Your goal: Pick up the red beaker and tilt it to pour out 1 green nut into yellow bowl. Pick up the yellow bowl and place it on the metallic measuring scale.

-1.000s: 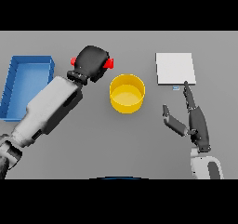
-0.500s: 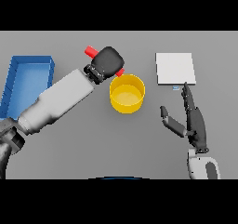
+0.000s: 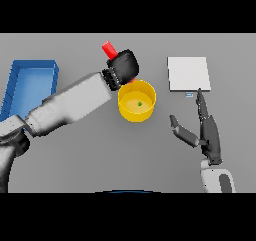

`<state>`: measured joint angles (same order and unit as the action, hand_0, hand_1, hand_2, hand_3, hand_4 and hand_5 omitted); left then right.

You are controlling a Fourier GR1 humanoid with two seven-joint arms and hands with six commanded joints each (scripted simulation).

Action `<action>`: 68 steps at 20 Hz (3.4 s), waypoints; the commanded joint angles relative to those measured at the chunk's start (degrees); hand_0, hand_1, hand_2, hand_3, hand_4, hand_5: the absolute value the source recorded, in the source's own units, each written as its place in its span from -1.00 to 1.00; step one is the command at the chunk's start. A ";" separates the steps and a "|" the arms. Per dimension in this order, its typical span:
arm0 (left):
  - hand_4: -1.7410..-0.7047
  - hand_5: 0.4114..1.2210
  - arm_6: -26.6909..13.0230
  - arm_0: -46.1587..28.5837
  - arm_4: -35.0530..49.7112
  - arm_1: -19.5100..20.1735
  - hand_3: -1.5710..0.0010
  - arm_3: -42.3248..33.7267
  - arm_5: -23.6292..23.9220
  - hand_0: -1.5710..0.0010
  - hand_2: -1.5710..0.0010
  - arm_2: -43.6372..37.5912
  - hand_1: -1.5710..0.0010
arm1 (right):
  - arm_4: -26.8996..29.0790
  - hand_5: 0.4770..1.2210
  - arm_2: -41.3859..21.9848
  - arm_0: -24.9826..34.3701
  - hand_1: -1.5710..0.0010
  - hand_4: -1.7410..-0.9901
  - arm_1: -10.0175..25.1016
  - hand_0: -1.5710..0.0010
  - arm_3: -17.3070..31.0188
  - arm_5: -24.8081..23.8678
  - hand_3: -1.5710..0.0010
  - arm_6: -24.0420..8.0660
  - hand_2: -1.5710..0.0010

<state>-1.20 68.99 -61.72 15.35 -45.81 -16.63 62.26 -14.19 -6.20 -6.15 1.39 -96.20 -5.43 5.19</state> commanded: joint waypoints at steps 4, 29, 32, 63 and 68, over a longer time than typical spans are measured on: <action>-0.99 1.00 1.68 3.34 -2.45 -1.48 -0.99 3.67 -1.52 -1.00 -1.00 4.20 -1.00 | -1.36 -0.72 -0.46 -0.05 1.00 0.34 0.01 1.00 -0.61 -0.69 1.00 -1.51 1.00; -0.98 1.00 -1.61 23.54 21.13 9.47 -0.73 29.52 7.70 -1.00 -0.98 -17.14 -1.00 | 2.08 -0.69 0.67 1.95 1.00 0.38 0.37 1.00 1.37 1.35 1.00 0.88 1.00; -0.99 1.00 -1.22 19.70 30.57 13.88 -0.78 31.60 12.02 -1.00 -0.99 -24.43 -1.00 | 2.37 -0.70 1.09 2.54 1.00 0.38 0.98 1.00 1.79 1.54 1.00 1.65 1.00; 0.20 -0.09 -32.94 -36.31 69.26 33.98 -0.15 -20.72 34.52 -0.48 -0.22 -28.77 -0.20 | 0.24 -0.50 -0.13 1.12 1.00 0.48 3.24 1.00 2.22 2.54 1.00 4.27 1.00; 0.72 -0.29 -32.10 -37.20 72.23 35.89 0.62 -23.07 28.06 0.51 0.60 -28.46 0.61 | -0.55 -0.49 -1.15 0.22 1.00 0.48 2.60 1.00 1.07 2.34 1.00 3.54 1.00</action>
<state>-33.30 31.78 10.52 51.23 -68.89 11.42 33.81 -14.74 -7.37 -5.95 3.97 -95.12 -3.06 8.80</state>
